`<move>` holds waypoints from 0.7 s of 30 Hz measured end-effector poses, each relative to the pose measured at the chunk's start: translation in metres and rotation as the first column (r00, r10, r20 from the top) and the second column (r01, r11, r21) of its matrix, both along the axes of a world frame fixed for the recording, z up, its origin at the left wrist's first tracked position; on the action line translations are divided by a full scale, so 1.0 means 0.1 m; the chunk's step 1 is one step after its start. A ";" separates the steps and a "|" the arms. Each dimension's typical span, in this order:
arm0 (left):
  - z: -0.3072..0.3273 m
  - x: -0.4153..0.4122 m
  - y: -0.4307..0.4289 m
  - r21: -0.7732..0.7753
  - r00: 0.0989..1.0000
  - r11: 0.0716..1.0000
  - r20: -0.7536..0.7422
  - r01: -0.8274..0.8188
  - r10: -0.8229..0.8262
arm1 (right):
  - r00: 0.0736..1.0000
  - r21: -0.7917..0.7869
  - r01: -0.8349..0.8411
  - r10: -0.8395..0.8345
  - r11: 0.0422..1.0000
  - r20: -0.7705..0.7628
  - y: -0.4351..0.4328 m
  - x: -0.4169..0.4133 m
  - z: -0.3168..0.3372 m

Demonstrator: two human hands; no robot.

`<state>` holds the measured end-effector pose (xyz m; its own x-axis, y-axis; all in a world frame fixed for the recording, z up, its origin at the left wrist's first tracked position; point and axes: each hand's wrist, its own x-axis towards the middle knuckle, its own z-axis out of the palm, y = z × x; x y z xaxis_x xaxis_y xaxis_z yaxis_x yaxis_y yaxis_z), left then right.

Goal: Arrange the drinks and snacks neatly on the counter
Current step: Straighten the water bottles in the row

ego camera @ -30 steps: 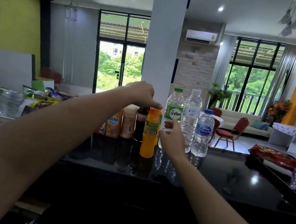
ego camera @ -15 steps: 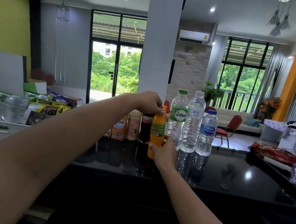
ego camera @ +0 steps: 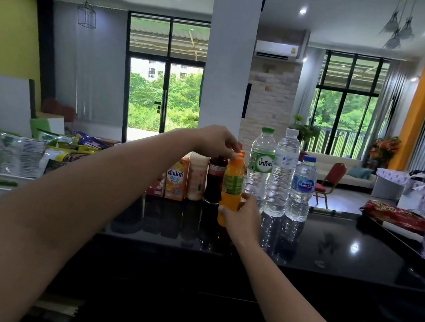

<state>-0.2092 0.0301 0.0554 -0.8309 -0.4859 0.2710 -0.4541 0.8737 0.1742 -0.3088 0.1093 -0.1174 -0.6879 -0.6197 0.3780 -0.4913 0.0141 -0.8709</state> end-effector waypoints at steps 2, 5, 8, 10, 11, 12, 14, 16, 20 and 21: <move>0.04 0.10 -0.06 -0.030 0.996 0.999 -0.089 -0.020 0.017 | 0.990 -0.037 0.066 -0.070 0.997 -0.120 0.01 -0.02 0.11; 0.07 0.26 -0.22 -0.079 0.977 0.993 -0.202 -0.088 0.070 | 0.918 -0.223 0.120 -0.193 0.967 -0.346 0.02 -0.02 0.43; 0.06 0.36 -0.45 -0.106 0.944 0.973 -0.284 -0.206 0.169 | 0.852 -0.340 0.076 -0.238 0.937 -0.466 -0.10 0.00 0.86; 0.04 0.38 -0.60 -0.088 0.926 0.963 -0.309 -0.256 0.219 | 0.796 -0.296 0.059 -0.224 0.953 -0.562 -0.28 -0.03 1.13; 0.04 0.37 -0.67 -0.073 0.921 0.961 -0.311 -0.267 0.233 | 0.767 -0.233 0.062 -0.195 0.971 -0.611 -0.38 -0.05 1.25; 0.03 0.36 -0.73 -0.058 0.921 0.961 -0.307 -0.271 0.242 | 0.746 -0.150 0.070 -0.152 0.986 -0.649 -0.49 -0.09 1.34; 0.00 0.30 -0.86 -0.030 0.927 0.964 -0.282 -0.264 0.245 | 0.727 0.020 0.107 -0.065 0.994 -0.684 -0.71 -0.18 1.48; -0.08 0.22 -0.97 -0.010 0.940 0.967 -0.238 -0.255 0.246 | 0.737 0.168 0.135 0.014 0.976 -0.675 -0.89 -0.29 1.54; -0.30 0.08 -1.16 0.049 0.931 0.962 -0.245 -0.268 0.272 | 0.771 0.322 0.112 0.122 0.940 -0.625 -1.09 -0.45 1.57; -0.33 0.07 -1.19 0.058 0.925 0.960 -0.260 -0.273 0.279 | 0.775 0.333 0.091 0.143 0.938 -0.616 -1.11 -0.46 1.58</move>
